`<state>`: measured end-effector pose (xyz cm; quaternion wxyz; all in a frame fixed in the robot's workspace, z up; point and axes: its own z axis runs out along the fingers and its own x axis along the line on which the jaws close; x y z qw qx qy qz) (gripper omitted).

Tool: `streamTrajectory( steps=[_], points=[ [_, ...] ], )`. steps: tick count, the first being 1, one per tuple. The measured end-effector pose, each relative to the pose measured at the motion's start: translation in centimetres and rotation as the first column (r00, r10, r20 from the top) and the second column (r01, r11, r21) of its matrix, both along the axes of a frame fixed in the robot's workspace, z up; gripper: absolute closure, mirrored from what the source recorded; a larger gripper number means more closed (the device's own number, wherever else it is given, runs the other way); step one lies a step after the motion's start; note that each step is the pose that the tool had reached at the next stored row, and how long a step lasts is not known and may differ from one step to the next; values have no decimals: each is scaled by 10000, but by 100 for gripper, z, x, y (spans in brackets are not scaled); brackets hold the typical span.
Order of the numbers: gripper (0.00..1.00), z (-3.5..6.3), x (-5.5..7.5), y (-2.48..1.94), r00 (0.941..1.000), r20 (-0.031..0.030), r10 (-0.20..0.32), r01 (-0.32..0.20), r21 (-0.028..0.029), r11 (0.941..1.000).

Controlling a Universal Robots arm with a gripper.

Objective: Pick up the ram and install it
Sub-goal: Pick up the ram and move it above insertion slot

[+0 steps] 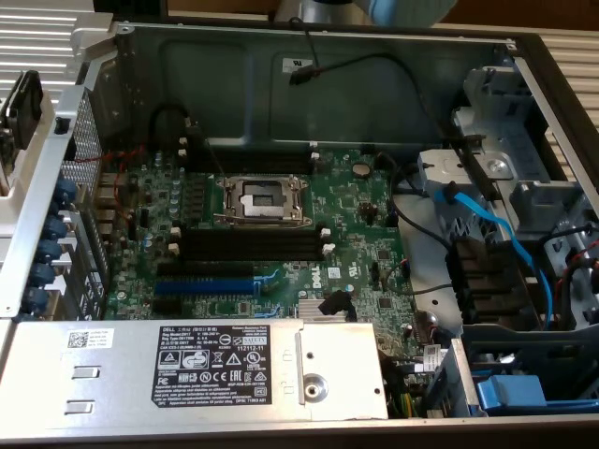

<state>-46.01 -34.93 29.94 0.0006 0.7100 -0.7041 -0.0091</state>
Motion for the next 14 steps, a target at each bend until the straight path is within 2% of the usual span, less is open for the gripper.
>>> streamTrajectory(
  steps=[14],
  points=[
    [90,-254,-59,4,10000,-1,0,0,-1,10000]
  ],
)
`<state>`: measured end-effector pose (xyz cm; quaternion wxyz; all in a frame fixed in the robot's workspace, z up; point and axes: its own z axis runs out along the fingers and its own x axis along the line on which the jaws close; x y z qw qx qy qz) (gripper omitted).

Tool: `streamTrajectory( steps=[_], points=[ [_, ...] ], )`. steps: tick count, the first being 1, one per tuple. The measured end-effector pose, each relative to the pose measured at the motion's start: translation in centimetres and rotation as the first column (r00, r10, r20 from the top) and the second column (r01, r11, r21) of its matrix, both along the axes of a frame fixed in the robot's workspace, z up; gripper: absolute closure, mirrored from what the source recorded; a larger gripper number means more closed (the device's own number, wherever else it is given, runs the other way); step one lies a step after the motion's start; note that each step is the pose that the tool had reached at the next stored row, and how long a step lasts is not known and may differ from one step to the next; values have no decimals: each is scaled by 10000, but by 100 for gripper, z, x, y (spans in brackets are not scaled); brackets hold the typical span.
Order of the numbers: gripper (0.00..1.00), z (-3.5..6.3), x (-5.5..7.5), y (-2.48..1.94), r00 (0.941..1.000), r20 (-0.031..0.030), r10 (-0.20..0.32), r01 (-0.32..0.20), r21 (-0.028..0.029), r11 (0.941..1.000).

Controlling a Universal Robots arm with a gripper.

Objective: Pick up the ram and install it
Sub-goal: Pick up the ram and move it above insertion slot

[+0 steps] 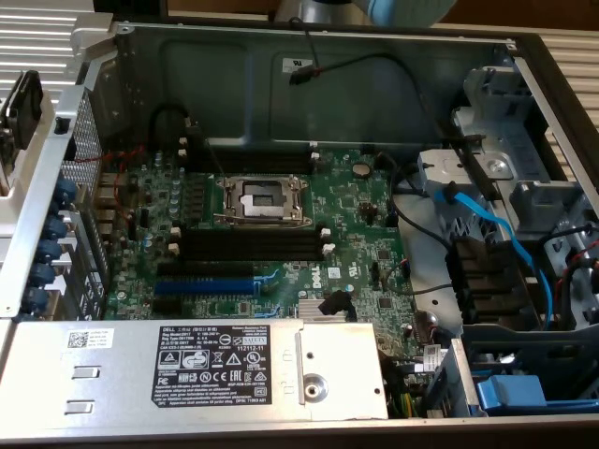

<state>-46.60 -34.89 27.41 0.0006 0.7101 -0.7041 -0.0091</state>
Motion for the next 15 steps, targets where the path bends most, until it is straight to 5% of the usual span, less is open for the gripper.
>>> streamTrajectory(
  steps=[15],
  points=[
    [90,-273,-21,-25,10000,-2,0,0,0,10000]
  ],
)
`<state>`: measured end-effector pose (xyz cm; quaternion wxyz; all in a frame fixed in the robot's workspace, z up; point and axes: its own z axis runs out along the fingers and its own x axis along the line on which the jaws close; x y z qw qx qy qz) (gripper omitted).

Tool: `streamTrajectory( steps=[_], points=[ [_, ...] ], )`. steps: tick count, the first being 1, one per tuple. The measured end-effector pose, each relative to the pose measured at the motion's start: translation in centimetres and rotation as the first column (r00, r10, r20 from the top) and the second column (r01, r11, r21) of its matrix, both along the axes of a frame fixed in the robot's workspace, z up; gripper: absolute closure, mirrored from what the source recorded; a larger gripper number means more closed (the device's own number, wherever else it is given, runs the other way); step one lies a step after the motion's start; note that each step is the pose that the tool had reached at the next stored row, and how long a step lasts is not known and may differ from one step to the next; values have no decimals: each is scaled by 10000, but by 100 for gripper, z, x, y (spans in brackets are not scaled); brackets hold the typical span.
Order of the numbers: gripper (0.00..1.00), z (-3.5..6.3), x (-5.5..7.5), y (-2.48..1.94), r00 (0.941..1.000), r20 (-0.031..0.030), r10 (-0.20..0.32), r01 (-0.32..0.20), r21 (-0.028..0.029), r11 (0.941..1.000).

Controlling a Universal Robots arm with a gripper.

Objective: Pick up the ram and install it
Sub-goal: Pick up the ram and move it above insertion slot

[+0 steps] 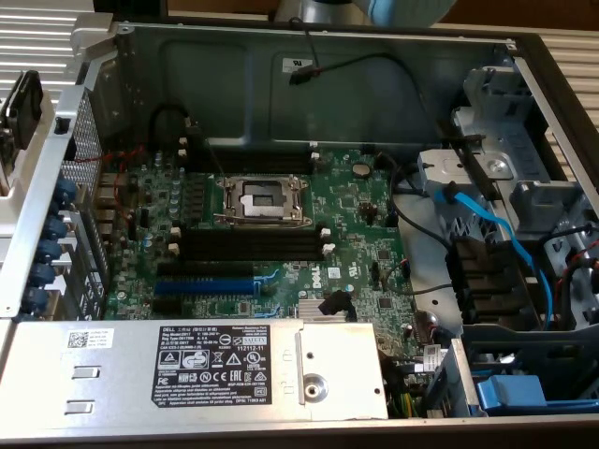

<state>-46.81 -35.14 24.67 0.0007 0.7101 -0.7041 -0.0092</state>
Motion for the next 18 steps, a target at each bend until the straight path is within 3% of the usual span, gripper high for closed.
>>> streamTrajectory(
  steps=[2,6,14,18],
  points=[
    [90,-38,-10,-55,10000,2,-1,1,2,10000],
    [90,-110,-13,-97,10000,4,0,0,3,10000],
    [90,-256,-13,-114,10000,3,1,-1,2,10000],
    [90,-266,-13,-117,10000,1,0,0,1,10000]
  ],
)
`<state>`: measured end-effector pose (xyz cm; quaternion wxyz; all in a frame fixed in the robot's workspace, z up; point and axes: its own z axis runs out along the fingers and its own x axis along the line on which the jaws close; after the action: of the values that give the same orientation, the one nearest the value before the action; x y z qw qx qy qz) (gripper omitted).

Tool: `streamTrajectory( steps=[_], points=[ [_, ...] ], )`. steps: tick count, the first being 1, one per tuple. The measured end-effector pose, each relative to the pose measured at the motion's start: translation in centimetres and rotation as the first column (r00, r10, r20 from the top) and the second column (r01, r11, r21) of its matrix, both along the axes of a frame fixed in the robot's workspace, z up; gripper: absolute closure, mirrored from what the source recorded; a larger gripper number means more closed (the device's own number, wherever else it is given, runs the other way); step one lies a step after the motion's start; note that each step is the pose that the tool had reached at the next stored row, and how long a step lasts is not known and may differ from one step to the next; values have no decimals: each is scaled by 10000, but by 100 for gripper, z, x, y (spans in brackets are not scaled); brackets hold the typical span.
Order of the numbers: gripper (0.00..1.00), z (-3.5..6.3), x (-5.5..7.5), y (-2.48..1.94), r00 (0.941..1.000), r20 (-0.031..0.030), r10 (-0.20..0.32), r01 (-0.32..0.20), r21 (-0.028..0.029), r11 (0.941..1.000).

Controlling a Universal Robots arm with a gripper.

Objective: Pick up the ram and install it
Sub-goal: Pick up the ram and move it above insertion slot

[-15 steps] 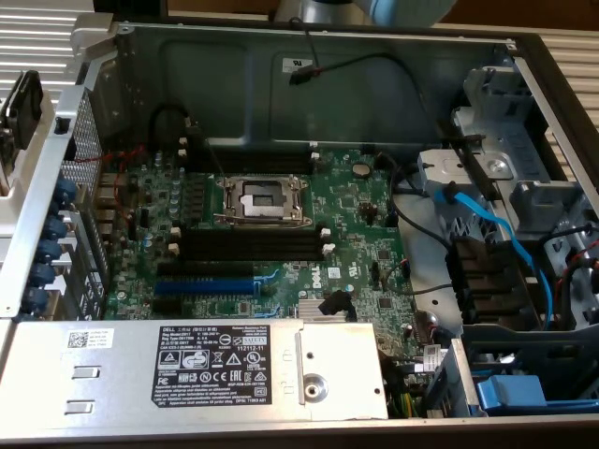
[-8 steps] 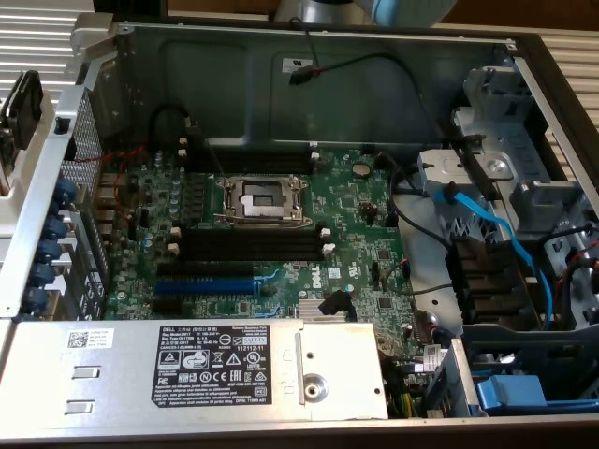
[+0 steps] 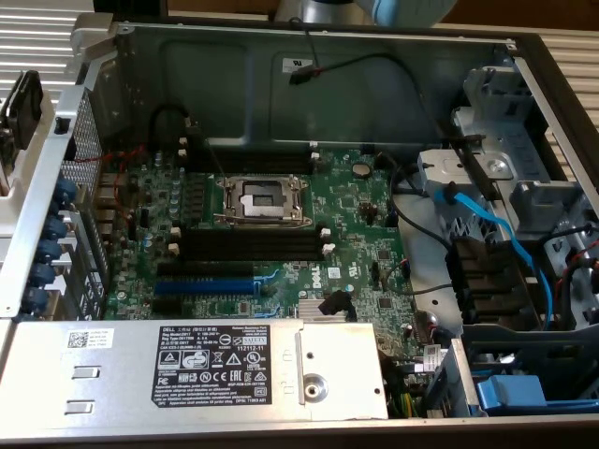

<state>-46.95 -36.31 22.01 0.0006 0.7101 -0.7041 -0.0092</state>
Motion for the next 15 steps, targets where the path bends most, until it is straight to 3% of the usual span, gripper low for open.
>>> streamTrajectory(
  steps=[8,11,15],
  points=[
    [89,-1,0,0,10000,1,0,0,0,10000],
    [76,-1,0,0,10000,1,0,0,0,10000],
    [76,-1,0,0,10000,1,0,0,0,10000]
  ],
)
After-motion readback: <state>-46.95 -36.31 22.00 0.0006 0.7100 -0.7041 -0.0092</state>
